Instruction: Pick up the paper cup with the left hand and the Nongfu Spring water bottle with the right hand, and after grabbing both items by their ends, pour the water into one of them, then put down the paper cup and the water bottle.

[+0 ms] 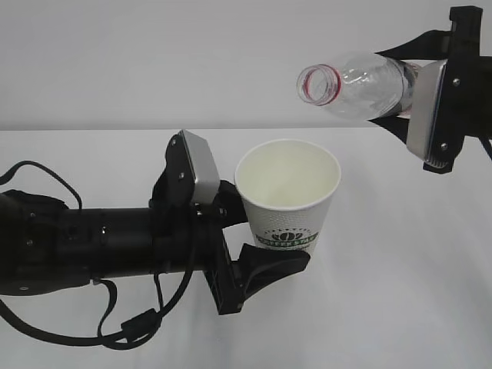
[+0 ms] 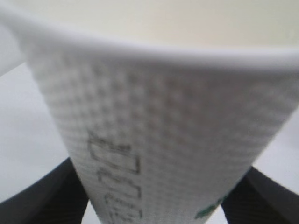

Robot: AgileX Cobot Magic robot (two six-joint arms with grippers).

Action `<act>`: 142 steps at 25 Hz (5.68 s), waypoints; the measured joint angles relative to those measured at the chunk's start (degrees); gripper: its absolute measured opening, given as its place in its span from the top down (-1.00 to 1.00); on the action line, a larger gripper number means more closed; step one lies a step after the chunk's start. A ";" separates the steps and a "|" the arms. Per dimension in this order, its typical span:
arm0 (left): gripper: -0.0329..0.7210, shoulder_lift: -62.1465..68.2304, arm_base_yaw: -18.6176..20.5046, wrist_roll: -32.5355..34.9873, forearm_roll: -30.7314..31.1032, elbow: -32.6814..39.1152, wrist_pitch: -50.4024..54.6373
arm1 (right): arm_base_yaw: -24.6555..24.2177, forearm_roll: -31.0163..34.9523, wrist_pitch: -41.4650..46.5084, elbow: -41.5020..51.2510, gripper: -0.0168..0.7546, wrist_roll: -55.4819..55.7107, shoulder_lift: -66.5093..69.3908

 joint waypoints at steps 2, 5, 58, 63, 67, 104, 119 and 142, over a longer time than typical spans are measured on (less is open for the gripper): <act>-0.65 0.00 0.00 0.00 -0.66 0.00 0.00 | 0.00 0.10 0.00 0.00 -0.41 -0.53 0.00; -0.65 0.00 0.00 0.00 -1.21 0.00 -0.03 | 0.00 0.10 0.00 0.00 -0.41 -1.56 0.00; -0.65 0.39 0.00 -0.08 -1.43 0.00 0.38 | 0.00 7.73 -2.51 0.00 -0.41 -19.85 0.00; -0.65 0.39 0.00 -0.08 -1.43 -0.08 -0.15 | 0.00 7.73 -2.51 0.00 -0.41 -20.14 0.00; -0.65 0.39 0.00 -0.08 -1.43 -0.08 -0.24 | 0.00 7.73 -2.51 0.00 -0.41 -20.29 0.00; -0.65 0.39 0.00 -0.08 3.05 -0.08 -0.01 | 0.00 7.81 -3.36 0.00 -0.41 -22.54 0.00; -0.65 0.39 0.00 -0.08 3.32 -0.08 1.04 | 0.00 7.81 -3.36 0.00 -0.41 -23.55 0.00; -0.65 0.39 0.00 -0.08 3.32 -0.08 1.26 | 0.00 7.85 -3.47 0.00 -0.41 -23.80 0.00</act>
